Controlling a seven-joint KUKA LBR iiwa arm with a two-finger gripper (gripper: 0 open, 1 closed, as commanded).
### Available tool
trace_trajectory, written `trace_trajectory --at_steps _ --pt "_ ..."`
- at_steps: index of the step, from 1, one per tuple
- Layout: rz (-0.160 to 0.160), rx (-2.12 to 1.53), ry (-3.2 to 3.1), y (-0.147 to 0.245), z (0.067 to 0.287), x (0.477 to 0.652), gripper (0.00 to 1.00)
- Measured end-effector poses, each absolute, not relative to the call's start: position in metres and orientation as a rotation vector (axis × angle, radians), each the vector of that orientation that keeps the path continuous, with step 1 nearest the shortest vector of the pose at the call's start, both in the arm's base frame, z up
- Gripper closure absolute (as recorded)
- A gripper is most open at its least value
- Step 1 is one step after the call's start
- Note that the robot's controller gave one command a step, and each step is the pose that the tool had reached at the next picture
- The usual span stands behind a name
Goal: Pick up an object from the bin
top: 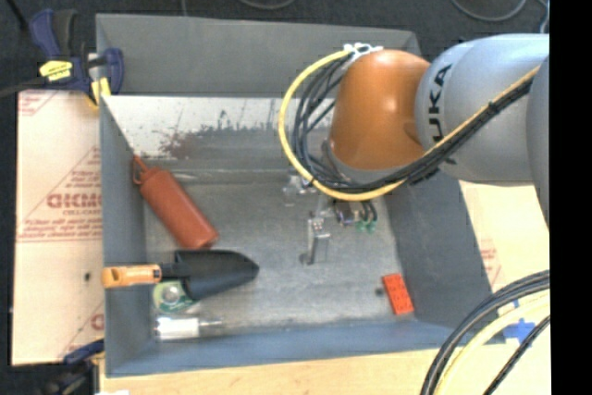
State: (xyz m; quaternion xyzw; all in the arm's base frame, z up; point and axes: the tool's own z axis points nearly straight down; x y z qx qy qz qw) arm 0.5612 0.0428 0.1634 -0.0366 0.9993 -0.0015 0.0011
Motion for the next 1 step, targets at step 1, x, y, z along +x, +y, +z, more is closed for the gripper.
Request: trace_trajectory --at_steps 1 --pt "0.002 -0.083 3.122 0.0692 0.143 0.5625 0.0"
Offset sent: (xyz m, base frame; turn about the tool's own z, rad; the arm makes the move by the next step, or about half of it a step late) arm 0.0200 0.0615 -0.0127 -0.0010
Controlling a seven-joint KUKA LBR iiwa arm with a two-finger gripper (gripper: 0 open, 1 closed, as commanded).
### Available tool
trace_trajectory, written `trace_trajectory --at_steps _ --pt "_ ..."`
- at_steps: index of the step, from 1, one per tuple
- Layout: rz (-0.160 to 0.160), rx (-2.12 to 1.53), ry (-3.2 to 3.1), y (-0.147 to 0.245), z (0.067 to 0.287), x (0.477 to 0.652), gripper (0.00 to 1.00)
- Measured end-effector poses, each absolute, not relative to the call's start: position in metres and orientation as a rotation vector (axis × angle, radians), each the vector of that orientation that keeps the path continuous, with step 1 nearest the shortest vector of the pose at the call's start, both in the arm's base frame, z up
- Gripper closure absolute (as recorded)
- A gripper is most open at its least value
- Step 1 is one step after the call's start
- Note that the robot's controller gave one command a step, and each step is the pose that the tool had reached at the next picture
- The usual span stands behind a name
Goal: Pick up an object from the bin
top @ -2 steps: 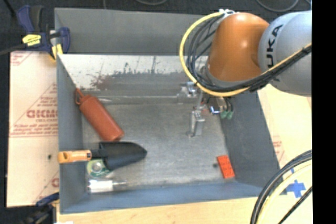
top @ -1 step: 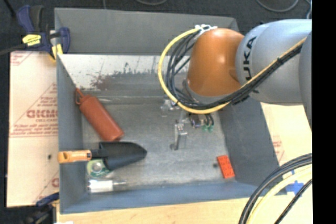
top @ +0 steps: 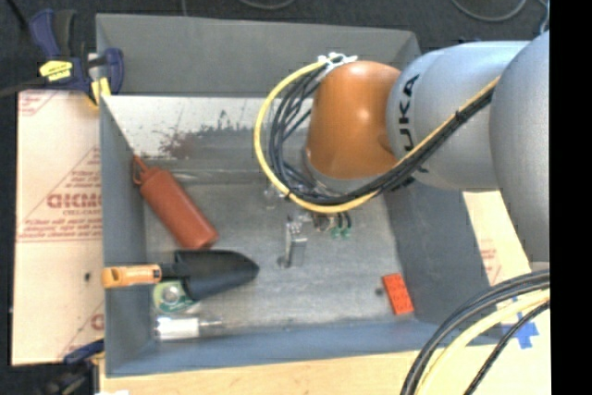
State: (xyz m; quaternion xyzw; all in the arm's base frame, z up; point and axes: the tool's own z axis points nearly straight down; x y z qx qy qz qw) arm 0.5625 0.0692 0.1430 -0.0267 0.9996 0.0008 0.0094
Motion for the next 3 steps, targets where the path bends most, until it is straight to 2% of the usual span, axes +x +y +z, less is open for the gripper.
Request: trace_trajectory --at_steps 1,2,3 --pt "-0.006 -0.084 3.136 0.084 0.137 0.571 0.0" --pt "-0.005 -0.097 3.132 0.092 0.142 0.575 0.0" --pt "0.0 -0.111 3.129 0.107 0.134 0.575 0.0"
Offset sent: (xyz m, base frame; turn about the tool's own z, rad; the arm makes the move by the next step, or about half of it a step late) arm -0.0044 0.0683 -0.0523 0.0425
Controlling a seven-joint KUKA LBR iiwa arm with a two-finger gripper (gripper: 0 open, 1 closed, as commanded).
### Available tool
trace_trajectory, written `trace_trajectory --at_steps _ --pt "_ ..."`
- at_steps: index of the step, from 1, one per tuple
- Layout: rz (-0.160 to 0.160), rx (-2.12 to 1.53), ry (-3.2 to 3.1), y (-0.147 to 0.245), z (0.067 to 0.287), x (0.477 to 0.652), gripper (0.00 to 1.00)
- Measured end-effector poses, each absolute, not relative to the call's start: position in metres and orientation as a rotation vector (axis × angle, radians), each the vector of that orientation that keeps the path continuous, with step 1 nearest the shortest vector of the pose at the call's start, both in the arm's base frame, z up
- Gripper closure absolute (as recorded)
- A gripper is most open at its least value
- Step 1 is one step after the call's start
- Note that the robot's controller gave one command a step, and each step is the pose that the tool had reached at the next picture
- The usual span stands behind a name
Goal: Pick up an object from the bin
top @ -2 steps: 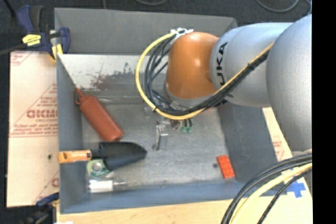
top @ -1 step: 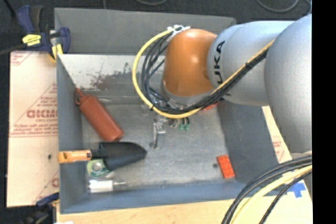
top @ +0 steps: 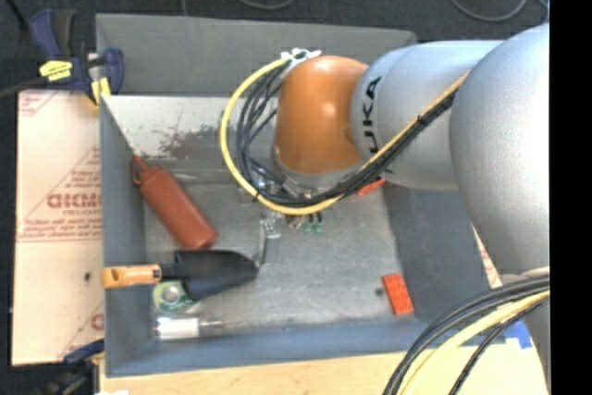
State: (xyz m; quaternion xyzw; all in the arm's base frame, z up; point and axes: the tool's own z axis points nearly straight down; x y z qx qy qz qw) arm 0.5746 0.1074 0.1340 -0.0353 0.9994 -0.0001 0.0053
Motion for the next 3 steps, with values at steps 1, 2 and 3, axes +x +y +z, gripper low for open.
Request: trace_trajectory --at_steps 1,2,3 --pt "-0.008 -0.279 3.117 0.127 0.127 0.562 0.0" --pt "0.003 -0.059 3.127 0.13 0.093 0.558 0.0" --pt "-0.005 0.085 3.125 0.154 0.071 0.522 1.0"
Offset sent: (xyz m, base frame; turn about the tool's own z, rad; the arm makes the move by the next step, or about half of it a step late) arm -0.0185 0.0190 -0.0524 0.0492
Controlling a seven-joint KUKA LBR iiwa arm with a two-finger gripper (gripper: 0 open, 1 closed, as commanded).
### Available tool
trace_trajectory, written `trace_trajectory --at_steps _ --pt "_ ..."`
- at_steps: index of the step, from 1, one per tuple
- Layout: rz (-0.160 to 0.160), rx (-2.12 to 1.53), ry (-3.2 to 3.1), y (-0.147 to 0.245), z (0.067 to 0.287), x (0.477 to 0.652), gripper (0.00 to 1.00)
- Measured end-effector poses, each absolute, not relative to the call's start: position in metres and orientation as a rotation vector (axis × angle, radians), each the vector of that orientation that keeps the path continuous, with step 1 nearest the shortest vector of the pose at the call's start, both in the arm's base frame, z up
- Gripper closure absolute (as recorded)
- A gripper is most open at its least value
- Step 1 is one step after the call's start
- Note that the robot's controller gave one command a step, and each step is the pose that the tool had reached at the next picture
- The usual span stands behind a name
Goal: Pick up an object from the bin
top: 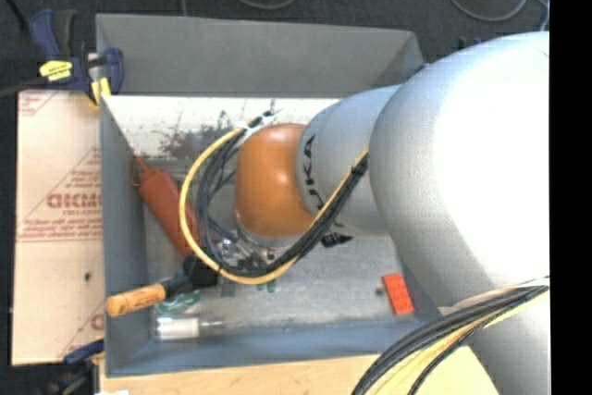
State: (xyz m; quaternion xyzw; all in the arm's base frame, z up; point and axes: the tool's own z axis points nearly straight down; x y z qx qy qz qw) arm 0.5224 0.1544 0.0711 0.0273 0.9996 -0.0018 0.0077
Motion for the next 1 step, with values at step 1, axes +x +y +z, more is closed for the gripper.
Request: trace_trajectory --at_steps 1 --pt "-0.005 0.086 3.125 0.1544 0.0711 0.5224 1.0"
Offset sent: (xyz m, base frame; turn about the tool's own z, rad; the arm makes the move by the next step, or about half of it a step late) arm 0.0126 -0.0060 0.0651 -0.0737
